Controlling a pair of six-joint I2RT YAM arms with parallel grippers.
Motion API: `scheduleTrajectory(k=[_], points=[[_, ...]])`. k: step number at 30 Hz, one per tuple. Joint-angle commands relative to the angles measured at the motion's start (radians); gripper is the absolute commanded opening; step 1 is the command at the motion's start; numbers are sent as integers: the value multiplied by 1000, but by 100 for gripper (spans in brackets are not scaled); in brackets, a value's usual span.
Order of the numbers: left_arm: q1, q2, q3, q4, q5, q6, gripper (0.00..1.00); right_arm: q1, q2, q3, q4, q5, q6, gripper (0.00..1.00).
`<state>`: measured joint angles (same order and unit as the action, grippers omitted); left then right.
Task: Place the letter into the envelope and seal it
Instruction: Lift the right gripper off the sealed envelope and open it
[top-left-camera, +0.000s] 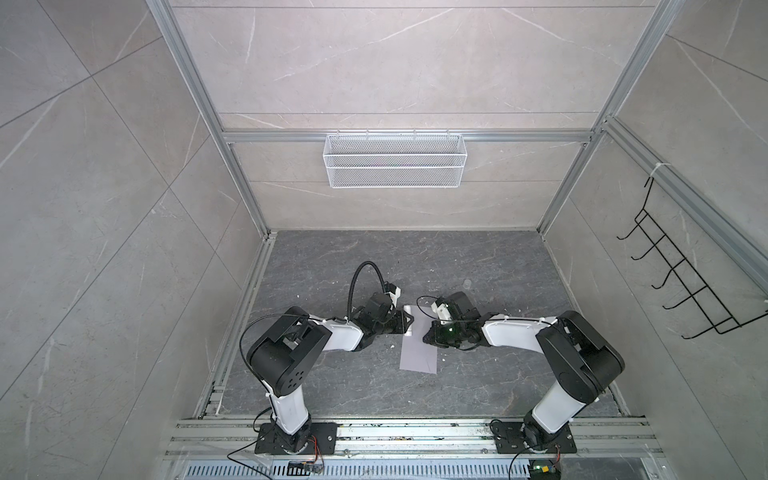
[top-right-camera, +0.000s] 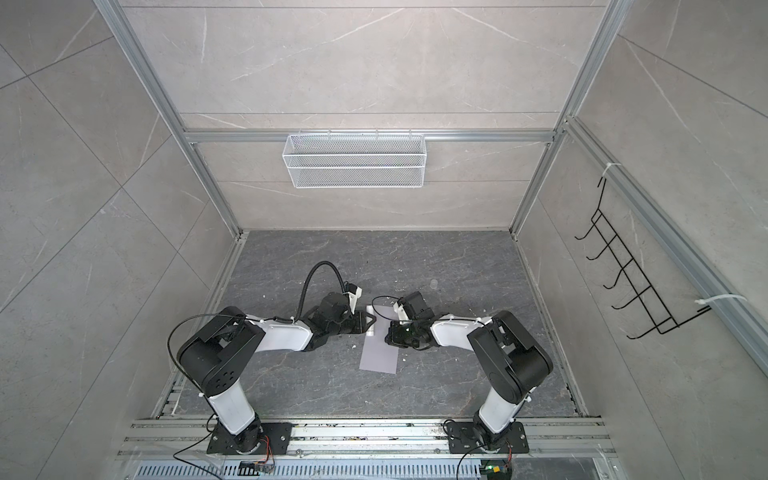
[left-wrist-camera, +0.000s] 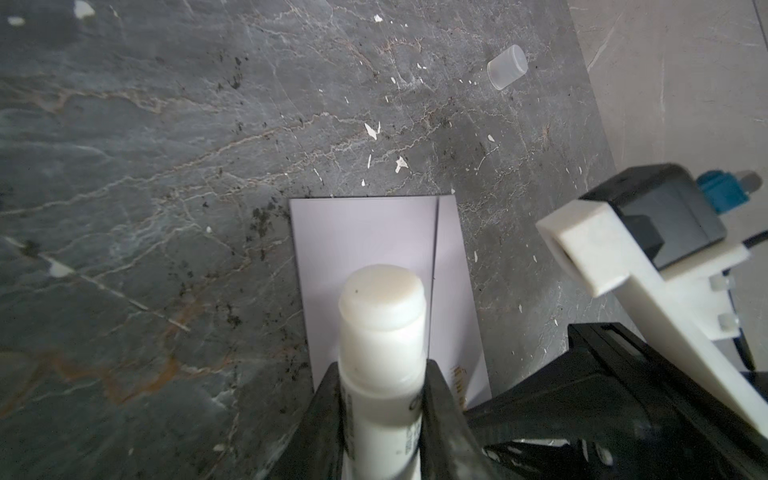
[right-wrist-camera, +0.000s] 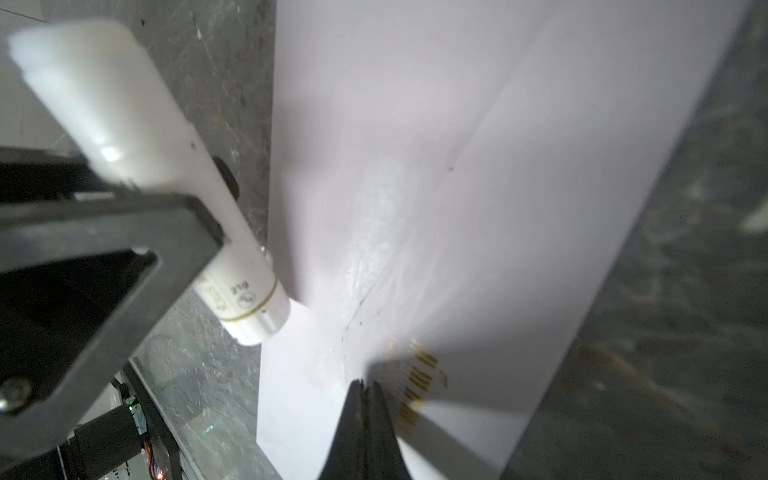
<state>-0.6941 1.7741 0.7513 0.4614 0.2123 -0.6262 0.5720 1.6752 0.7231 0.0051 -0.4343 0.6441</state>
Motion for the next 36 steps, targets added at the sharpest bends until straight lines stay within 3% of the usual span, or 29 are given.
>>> scheduleTrajectory(k=[1,14,19,27,30,36], points=[[-1,7,-13,13,-21,6,0,16,6,-89,-151,58,18,0],[-1,7,-16,24,-11,-3,0,29,-33,-64,-171,75,28,0],[-1,-46,-31,34,-15,4,0,29,-168,-47,-189,93,38,3],[-1,-208,-38,-28,-22,52,0,28,-401,-41,-305,277,69,45],[-2,-272,-42,-60,-29,70,0,28,-394,-29,-318,296,72,71],[-1,-400,-60,-132,-60,104,0,22,-280,17,-271,276,85,93]])
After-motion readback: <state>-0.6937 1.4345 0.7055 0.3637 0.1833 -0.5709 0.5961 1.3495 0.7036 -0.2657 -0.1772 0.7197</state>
